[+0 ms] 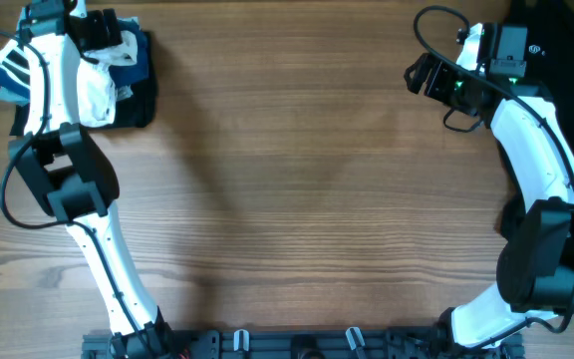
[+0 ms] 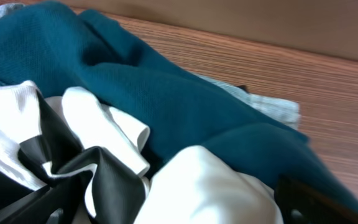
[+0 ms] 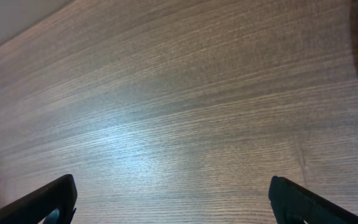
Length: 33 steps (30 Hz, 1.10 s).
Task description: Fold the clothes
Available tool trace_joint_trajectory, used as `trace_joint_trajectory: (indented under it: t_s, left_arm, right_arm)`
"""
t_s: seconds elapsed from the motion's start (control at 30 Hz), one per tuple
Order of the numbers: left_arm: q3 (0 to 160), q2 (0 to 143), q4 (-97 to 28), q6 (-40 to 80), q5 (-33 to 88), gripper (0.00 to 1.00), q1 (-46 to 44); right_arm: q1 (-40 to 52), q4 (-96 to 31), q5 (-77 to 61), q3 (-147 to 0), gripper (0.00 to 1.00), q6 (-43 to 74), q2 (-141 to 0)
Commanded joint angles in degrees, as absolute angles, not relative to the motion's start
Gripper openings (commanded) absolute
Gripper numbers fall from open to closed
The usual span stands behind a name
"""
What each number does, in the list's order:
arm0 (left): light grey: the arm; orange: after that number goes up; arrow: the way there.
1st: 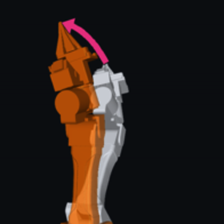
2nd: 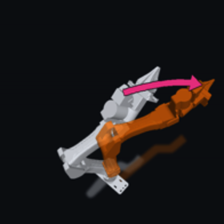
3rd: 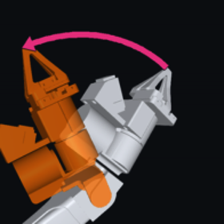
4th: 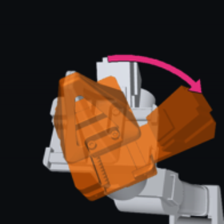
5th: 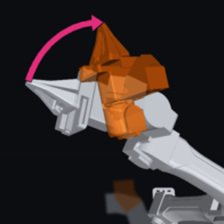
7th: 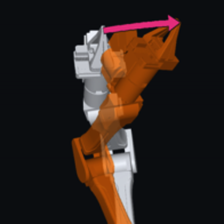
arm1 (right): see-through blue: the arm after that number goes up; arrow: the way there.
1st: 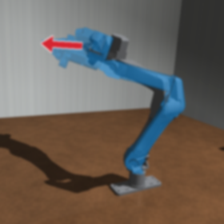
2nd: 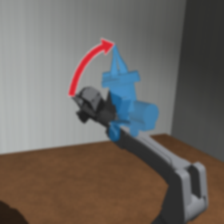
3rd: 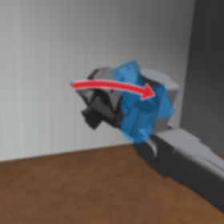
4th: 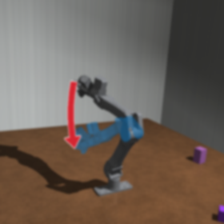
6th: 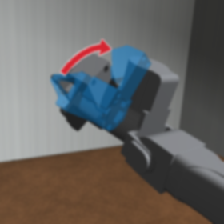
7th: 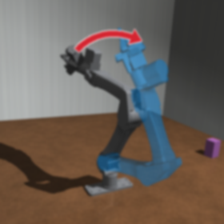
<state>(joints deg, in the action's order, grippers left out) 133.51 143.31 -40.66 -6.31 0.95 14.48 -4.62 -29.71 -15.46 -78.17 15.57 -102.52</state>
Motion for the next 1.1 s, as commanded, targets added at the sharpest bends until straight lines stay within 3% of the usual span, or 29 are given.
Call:
trace_joint_trajectory:
  t_s: [0.0, 0.13, 0.37, 0.7, 0.8, 0.97, 1.07]
  left_arm:
    - [132.35, 131.04, -42.24, -3.36, 5.74, 1.00, 13.61]
    - [132.35, 120.11, -44.80, -3.38, 5.74, 1.00, 11.66]
    - [132.33, 118.13, -44.84, -3.38, 5.74, 1.00, 11.40]
    - [132.33, 118.13, -44.86, -3.38, 5.74, 1.00, 11.40]
    - [132.33, 118.13, -44.86, -3.38, 5.74, 1.00, 11.40]
    - [132.33, 118.13, -44.86, -3.38, 5.74, 1.00, 11.40]
    - [132.33, 118.13, -44.84, -3.38, 5.74, 1.00, 11.40]
  right_arm:
    - [-4.36, -32.08, -13.41, -83.50, 1.00, 7.01, -98.98]
    - [-4.34, -43.92, -9.85, -94.65, 1.00, -2.94, -90.06]
    - [-4.34, -53.98, -16.91, -96.53, 1.00, -2.79, -72.58]
    - [-4.23, -56.36, -16.73, -95.55, 1.00, 0.36, -71.46]
    - [-3.95, -43.94, -16.12, -85.06, 1.00, -2.48, -64.36]
    - [-3.25, -8.71, -15.05, -41.36, 1.00, 0.91, -37.95]
    - [-1.26, 3.97, -10.90, -21.39, 1.00, 2.13, -23.55]
